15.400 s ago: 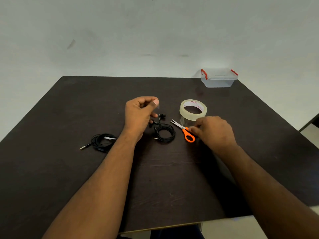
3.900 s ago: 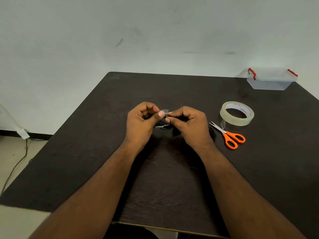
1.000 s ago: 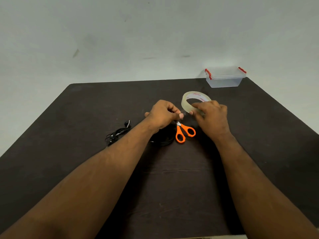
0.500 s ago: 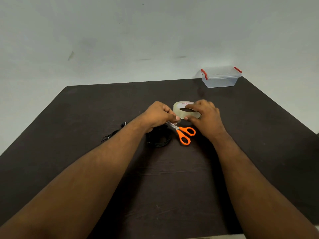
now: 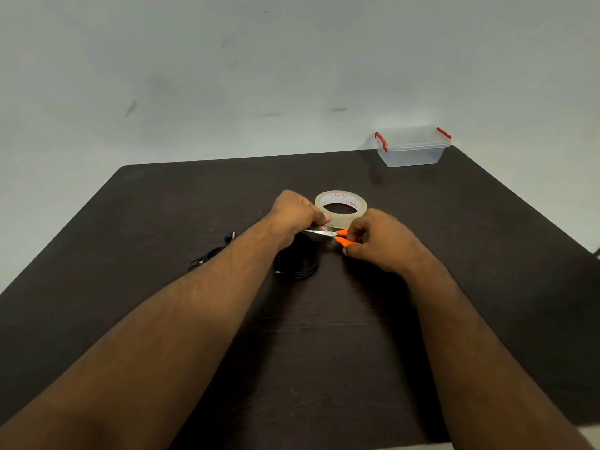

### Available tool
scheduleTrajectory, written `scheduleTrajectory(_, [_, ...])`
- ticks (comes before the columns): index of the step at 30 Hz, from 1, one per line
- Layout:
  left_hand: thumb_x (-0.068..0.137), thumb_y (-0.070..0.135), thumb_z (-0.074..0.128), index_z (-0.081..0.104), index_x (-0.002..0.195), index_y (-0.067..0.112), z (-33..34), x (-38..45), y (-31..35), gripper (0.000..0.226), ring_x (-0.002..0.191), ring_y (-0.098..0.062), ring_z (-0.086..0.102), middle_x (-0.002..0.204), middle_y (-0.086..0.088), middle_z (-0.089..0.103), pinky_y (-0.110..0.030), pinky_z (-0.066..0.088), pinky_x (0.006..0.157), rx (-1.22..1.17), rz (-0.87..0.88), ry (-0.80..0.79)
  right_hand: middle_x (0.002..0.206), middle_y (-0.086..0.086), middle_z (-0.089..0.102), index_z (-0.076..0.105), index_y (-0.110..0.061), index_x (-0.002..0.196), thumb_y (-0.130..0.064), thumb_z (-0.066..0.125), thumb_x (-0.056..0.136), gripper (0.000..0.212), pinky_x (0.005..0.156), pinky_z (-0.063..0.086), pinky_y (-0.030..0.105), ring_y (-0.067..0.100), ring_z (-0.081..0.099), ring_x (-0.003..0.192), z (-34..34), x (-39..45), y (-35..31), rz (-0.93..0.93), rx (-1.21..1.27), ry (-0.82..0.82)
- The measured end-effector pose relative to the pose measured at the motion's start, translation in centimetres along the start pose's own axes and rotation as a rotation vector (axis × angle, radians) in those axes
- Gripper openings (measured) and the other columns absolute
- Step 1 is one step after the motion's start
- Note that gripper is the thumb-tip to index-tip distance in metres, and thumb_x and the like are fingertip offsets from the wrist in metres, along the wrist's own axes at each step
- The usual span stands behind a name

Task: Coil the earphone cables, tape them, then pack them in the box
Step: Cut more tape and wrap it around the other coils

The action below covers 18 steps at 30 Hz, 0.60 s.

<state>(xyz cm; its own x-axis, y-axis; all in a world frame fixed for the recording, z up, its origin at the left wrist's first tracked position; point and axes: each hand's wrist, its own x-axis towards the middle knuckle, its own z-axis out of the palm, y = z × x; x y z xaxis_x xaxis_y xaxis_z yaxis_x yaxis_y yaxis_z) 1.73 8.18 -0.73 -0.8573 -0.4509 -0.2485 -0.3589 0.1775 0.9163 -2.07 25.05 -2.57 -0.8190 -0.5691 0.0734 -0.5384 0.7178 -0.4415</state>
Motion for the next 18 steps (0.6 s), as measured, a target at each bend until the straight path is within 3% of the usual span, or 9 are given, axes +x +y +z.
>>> scheduleTrajectory(5, [0.063, 0.001, 0.086, 0.071, 0.088, -0.001, 0.6, 0.3, 0.2, 0.029, 0.075, -0.026, 0.073, 0.082, -0.014, 0.073, -0.042, 0.06, 0.076, -0.025, -0.099, 0.078, 0.074, -0.008, 0.06, 0.066, -0.021, 0.07, -0.026, 0.074, 0.074, 0.01, 0.056, 0.044, 0.024, 0.011, 0.057, 0.067, 0.1, -0.3, -0.4, -0.011, 0.063, 0.01])
scheduleTrajectory(7, [0.064, 0.002, 0.086, 0.07, 0.088, -0.001, 0.6, 0.5, 0.2, 0.029, 0.074, -0.026, 0.073, 0.083, -0.014, 0.073, -0.037, 0.061, 0.071, -0.013, -0.131, 0.083, 0.079, -0.006, 0.058, 0.067, -0.017, 0.075, -0.025, 0.073, 0.074, 0.011, 0.064, 0.05, 0.029, 0.012, 0.056, 0.07, 0.0, -0.3, -0.5, -0.01, 0.061, 0.11])
scheduleTrajectory(9, [0.071, -0.001, 0.081, 0.07, 0.088, -0.002, 0.4, 0.9, 0.2, 0.02, 0.069, -0.024, 0.073, 0.082, -0.014, 0.074, -0.027, 0.056, 0.056, 0.026, -0.137, 0.106, 0.084, -0.002, 0.056, 0.065, -0.015, 0.079, -0.025, 0.072, 0.076, 0.012, 0.066, 0.048, 0.029, 0.015, 0.054, 0.074, -0.1, -0.3, -0.5, -0.017, 0.021, 0.254])
scheduleTrajectory(12, [0.08, -0.001, 0.073, 0.071, 0.087, -0.003, -0.2, 1.1, 0.4, 0.008, 0.044, -0.009, 0.063, 0.064, -0.007, 0.071, -0.017, 0.044, 0.04, 0.113, -0.133, 0.083, 0.082, -0.001, 0.056, 0.064, -0.014, 0.081, -0.025, 0.07, 0.078, 0.012, 0.061, 0.04, 0.025, 0.014, 0.051, 0.072, -0.7, -0.4, -0.1, 0.013, 0.071, 0.449])
scheduleTrajectory(14, [0.081, 0.002, 0.075, 0.071, 0.082, 0.0, -0.6, 1.0, 0.6, 0.004, 0.034, -0.005, 0.054, 0.052, -0.003, 0.067, -0.013, 0.04, 0.037, 0.179, -0.113, 0.04, 0.081, -0.004, 0.057, 0.066, -0.016, 0.078, -0.024, 0.072, 0.077, 0.01, 0.061, 0.041, 0.024, 0.012, 0.052, 0.072, -1.1, -0.6, 0.8, 0.014, 0.132, 0.338])
scheduleTrajectory(16, [0.079, 0.005, 0.077, 0.071, 0.081, 0.001, -1.1, 1.0, 0.7, 0.007, 0.046, -0.008, 0.058, 0.061, -0.007, 0.07, -0.018, 0.048, 0.049, 0.228, -0.065, -0.004, 0.079, -0.009, 0.057, 0.067, -0.021, 0.07, -0.028, 0.076, 0.074, 0.013, 0.057, 0.038, 0.02, 0.009, 0.054, 0.073, -1.3, -0.8, 1.6, 0.032, 0.131, 0.095])
scheduleTrajectory(18, [0.079, 0.004, 0.076, 0.071, 0.083, 0.0, -1.5, 1.0, 0.5, 0.008, 0.052, -0.008, 0.063, 0.069, -0.01, 0.071, -0.018, 0.05, 0.053, 0.221, -0.002, -0.061, 0.078, -0.011, 0.059, 0.068, -0.024, 0.066, -0.039, 0.08, 0.07, 0.02, 0.056, 0.039, 0.021, 0.009, 0.055, 0.074, -1.1, -0.8, 2.1, 0.058, 0.146, 0.008])
